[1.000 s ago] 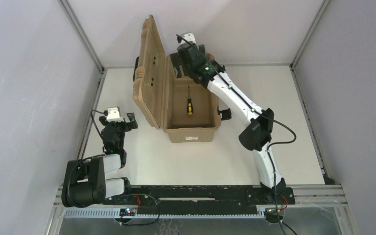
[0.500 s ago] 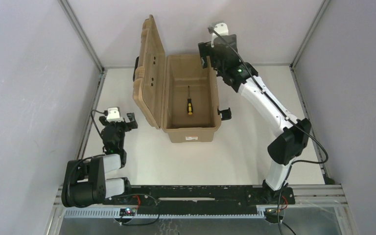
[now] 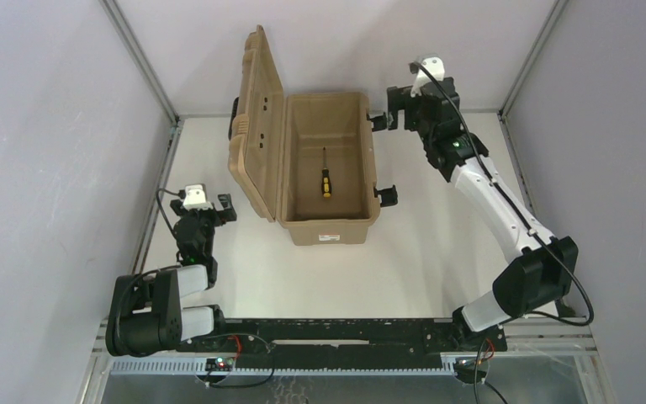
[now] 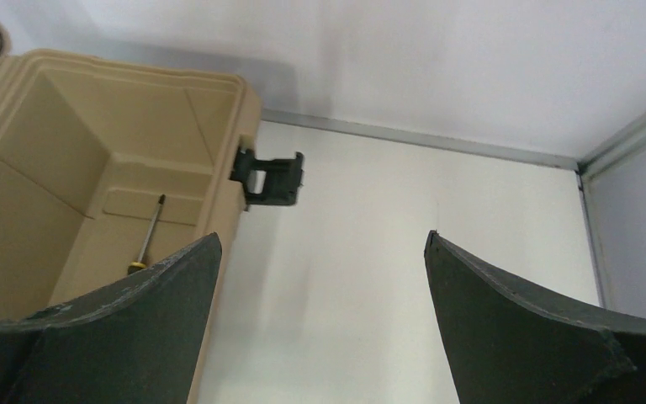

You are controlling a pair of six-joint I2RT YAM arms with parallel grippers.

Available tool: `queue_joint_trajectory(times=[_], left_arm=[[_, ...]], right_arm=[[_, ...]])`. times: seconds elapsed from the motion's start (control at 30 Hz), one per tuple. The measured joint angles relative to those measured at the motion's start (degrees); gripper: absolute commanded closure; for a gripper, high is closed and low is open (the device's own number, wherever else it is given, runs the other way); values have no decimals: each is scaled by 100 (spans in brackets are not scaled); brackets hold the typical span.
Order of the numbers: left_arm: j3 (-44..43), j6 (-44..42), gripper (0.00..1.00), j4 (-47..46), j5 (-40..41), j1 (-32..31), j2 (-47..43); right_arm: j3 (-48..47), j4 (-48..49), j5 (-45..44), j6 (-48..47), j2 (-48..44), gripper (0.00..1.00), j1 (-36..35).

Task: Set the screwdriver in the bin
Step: Reset both arms

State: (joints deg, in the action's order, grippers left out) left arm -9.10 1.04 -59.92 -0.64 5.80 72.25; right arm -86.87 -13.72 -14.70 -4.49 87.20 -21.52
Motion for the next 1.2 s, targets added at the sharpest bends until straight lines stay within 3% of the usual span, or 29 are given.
queue_joint_trajectory(times=[0.2, 0.4, 1.2], left_arm=[[0, 0, 0, 2, 0, 0, 0], [0, 0, 0, 2, 0, 0, 0], [0, 0, 0, 2, 0, 0, 0]], right_arm=[[824, 188, 151, 131, -470, 0, 452], [1067, 151, 595, 321, -509, 0, 898], [5499, 2994, 2251, 352, -1620, 0, 2321]])
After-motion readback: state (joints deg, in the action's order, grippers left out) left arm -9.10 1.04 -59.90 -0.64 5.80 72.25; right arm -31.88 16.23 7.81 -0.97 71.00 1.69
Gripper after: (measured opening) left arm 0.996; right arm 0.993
